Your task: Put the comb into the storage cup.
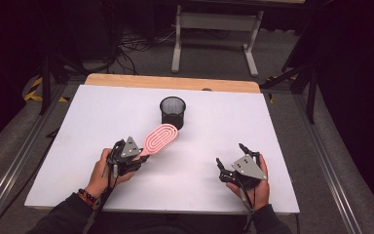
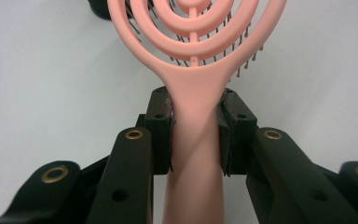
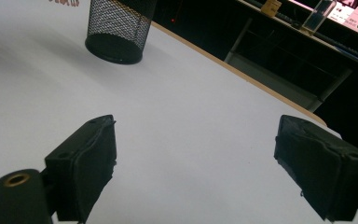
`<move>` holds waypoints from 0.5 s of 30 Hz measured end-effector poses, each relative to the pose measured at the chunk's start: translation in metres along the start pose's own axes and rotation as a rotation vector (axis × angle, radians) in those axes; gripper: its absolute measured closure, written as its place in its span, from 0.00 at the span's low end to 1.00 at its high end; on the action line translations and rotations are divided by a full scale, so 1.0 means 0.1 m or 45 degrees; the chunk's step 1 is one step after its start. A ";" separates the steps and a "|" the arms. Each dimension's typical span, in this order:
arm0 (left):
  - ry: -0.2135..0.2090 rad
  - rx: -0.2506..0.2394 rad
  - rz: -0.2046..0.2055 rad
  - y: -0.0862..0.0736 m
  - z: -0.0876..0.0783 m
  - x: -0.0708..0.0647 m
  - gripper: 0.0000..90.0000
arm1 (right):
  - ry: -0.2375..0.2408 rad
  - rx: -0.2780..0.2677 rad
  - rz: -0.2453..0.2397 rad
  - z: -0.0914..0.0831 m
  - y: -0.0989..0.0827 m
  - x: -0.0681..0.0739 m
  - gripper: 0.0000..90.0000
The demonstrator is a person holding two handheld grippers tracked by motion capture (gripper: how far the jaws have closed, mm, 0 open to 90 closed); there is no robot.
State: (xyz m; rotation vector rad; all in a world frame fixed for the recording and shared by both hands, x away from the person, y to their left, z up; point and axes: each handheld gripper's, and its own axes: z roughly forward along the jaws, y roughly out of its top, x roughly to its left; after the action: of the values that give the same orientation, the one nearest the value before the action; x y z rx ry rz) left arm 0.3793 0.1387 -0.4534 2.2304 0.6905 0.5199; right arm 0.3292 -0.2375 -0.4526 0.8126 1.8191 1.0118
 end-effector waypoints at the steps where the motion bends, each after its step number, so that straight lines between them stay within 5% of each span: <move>1: 0.000 -0.012 0.001 0.00 -0.02 0.00 0.77 | 0.011 -0.009 0.024 0.00 0.01 -0.01 0.14; 11: 0.033 -0.153 0.003 -0.01 -0.10 0.00 0.77 | 0.064 -0.053 0.179 0.03 0.15 0.00 0.07; 15: 0.038 -0.180 0.013 -0.01 -0.09 -0.02 0.77 | 0.127 -0.082 0.174 0.06 0.25 0.08 0.06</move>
State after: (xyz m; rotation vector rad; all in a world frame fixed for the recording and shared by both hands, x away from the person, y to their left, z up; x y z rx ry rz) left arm 0.3724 0.1421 -0.4485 2.0987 0.6382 0.5901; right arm 0.3343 -0.2177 -0.4352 0.8699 1.8245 1.2112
